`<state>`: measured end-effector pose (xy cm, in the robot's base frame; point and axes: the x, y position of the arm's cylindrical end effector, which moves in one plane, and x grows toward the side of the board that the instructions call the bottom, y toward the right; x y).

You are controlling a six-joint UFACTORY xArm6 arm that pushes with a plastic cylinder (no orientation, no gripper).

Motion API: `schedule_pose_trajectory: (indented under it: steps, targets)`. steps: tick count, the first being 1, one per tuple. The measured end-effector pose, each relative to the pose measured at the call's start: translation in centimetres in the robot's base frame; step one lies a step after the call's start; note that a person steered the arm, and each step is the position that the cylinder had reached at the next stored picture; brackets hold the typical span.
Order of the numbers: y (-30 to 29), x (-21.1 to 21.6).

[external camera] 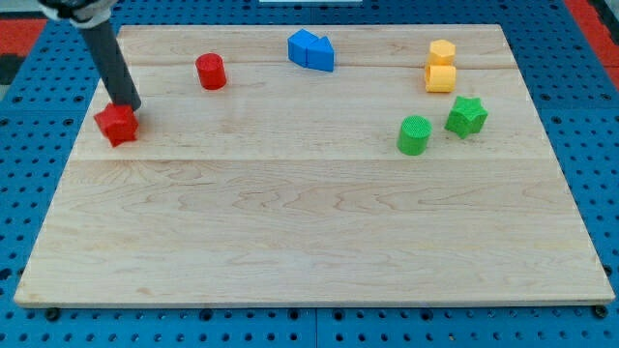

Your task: Place the red circle into red star towards top side

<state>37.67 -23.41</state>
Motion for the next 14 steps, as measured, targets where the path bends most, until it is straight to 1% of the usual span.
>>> schedule_pose_trajectory:
  steps: [2, 3, 4, 5, 6, 7, 8, 9, 10, 11, 12, 13, 14]
  targets:
    - [0.1, 9.5]
    - [2.3, 9.9]
    - [8.9, 6.7]
    - [17.2, 1.5]
    - [19.5, -5.6]
    - [19.5, -12.5]
    - [16.5, -10.7]
    - [12.6, -7.0]
    - [12.8, -9.3]
    - [13.3, -13.5]
    - [8.5, -8.7]
    - [5.9, -3.8]
    - [4.3, -0.1]
